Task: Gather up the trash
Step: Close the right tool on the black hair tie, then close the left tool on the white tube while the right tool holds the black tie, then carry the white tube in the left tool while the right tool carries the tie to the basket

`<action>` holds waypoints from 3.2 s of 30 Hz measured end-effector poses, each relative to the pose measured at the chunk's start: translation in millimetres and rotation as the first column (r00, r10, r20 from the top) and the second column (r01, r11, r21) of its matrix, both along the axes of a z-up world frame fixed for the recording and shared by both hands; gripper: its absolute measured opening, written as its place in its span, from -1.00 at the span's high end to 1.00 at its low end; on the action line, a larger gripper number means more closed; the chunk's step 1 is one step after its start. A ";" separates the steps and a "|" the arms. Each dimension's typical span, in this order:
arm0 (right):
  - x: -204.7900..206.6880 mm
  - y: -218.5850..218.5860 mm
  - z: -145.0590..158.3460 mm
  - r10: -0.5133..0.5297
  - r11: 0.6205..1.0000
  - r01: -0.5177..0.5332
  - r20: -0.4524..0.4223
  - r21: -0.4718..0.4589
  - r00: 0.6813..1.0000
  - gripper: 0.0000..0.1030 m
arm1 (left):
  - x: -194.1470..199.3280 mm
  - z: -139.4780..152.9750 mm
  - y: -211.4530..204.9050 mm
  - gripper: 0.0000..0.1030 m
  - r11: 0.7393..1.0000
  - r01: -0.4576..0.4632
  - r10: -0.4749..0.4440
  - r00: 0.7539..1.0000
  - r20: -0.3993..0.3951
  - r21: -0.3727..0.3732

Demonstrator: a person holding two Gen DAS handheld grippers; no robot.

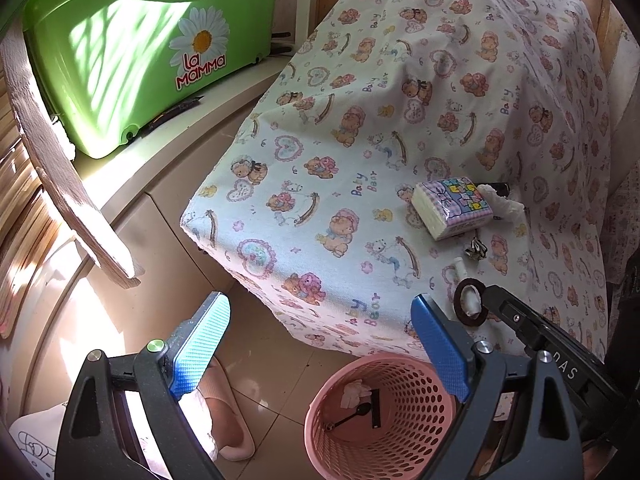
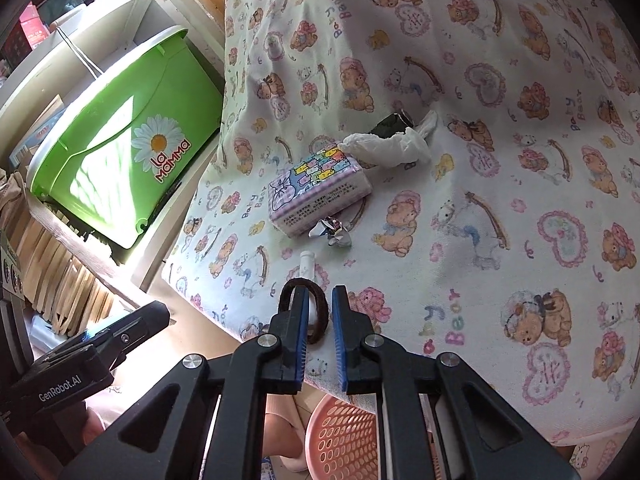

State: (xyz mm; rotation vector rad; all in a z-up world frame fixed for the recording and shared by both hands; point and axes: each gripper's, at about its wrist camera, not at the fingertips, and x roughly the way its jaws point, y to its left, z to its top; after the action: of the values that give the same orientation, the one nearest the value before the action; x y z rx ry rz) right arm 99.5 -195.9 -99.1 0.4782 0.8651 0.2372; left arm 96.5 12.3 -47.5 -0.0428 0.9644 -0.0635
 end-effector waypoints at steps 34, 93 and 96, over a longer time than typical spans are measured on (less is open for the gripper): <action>-39.9 -32.5 40.4 -0.088 0.939 0.111 0.085 -0.326 0.992 0.92 | 0.1 -15.0 -63.6 0.12 0.981 0.187 -0.188 0.982 -0.022 -0.045; -77.4 -20.4 56.0 0.010 0.929 0.031 0.109 -0.368 0.994 0.92 | -29.5 -11.4 -68.2 0.71 0.954 0.286 -0.295 0.948 -0.120 -0.087; -82.9 -13.9 54.8 0.034 0.927 0.008 0.107 -0.375 0.994 0.92 | -33.0 -14.0 -65.5 0.71 0.953 0.289 -0.300 0.944 -0.141 -0.093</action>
State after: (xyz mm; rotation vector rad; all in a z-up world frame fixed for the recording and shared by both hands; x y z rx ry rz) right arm 16.5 -209.8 -44.3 0.0991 0.7813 0.1041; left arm 63.5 -53.3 -61.5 0.0319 1.1177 -0.3757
